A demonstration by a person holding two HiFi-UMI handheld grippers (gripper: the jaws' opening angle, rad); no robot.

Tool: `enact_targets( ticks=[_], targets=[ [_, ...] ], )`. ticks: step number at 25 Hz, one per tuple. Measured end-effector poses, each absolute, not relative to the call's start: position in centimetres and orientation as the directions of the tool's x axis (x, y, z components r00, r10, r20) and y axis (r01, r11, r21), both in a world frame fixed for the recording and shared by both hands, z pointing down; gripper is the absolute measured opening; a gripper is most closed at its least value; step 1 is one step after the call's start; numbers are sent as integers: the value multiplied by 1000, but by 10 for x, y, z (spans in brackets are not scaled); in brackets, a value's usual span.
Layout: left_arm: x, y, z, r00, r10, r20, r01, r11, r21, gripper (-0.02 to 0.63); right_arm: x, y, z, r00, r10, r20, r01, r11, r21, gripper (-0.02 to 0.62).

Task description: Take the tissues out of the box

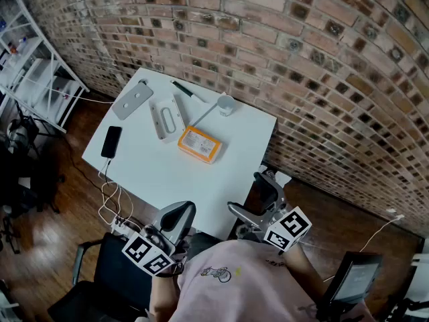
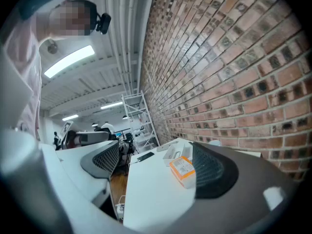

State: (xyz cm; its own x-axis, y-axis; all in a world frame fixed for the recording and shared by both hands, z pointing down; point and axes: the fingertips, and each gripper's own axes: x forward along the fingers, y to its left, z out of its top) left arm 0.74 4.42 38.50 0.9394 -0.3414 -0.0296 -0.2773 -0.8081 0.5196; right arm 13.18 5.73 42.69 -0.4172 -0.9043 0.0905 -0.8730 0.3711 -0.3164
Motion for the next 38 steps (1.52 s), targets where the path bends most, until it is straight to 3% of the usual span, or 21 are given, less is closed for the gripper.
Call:
enact_targets(
  ticks=[9,16,22,28,34,36,38],
  targets=[
    [8,80,407,842,-535,70,-496,-716,491,5,149,-20,528,-453,-789,416,-882,465,-78,509],
    [-43,40,439,784,-614,89,-540,-604,586,5,112,-144,596,-362,-688,629,-851,520,79,549],
    [-96,-20,470,788,-610,84,-489,-537,687,5,105,-185,694,-177,-402,898,-837,542,78,557],
    [-151,-46,504,779,-623,62,-427,-456,780,5,127,-171,741,-68,-181,981,-851,524,38,583],
    [-180,-65,525,767,-640,45,-389,-408,826,5,133,-167,741,-133,-66,989,-840,536,-77,435],
    [-185,-71,526,756,-652,66,-410,-392,824,5,131,-166,736,-193,-34,981,-843,517,-148,386],
    [-188,-77,533,719,-681,139,-481,-342,807,5,129,-164,731,-249,-36,968,-856,477,-202,376]
  ],
)
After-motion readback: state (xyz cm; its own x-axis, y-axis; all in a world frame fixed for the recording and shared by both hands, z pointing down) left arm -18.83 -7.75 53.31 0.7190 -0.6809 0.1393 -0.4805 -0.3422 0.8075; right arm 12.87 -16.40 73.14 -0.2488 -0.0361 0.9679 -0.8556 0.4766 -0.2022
